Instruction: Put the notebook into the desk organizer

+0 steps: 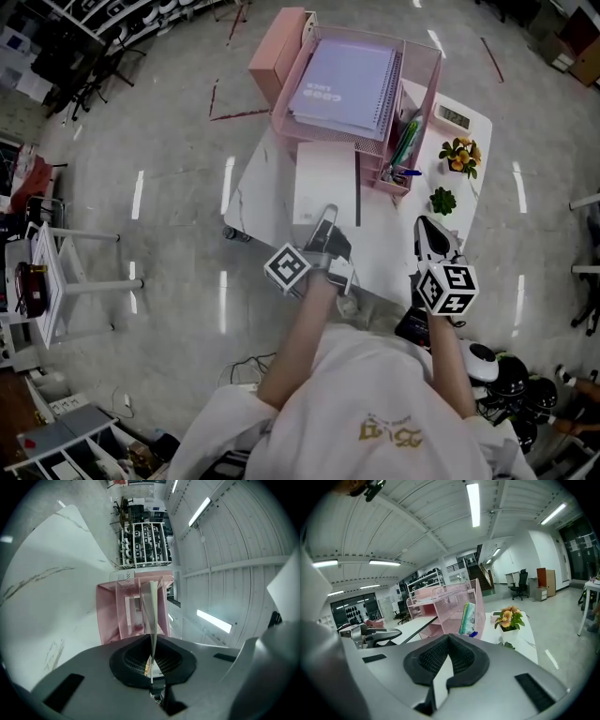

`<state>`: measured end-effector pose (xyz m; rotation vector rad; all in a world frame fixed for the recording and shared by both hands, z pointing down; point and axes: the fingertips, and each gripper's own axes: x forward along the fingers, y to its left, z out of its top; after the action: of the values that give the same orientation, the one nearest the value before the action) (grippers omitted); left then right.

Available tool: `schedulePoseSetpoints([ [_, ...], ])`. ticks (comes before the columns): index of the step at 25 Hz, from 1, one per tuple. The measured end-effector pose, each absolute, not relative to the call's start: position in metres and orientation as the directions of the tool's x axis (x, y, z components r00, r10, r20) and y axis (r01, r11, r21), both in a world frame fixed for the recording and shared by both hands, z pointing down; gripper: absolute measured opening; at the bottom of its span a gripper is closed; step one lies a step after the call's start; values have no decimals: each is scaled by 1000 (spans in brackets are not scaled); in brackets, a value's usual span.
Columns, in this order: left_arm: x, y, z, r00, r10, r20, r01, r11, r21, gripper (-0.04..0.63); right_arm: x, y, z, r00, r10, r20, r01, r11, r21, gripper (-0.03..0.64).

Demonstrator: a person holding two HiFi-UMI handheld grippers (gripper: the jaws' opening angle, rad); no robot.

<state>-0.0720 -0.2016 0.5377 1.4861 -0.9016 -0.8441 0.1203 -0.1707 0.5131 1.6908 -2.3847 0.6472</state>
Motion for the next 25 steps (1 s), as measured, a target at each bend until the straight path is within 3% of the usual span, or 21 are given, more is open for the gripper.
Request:
schedulePoseSetpoints([
  [25,-61,-241,546,540,-840,41,-142,-42,989,28,137,-186,525,-359,-852,382,-923,261,-284,9],
])
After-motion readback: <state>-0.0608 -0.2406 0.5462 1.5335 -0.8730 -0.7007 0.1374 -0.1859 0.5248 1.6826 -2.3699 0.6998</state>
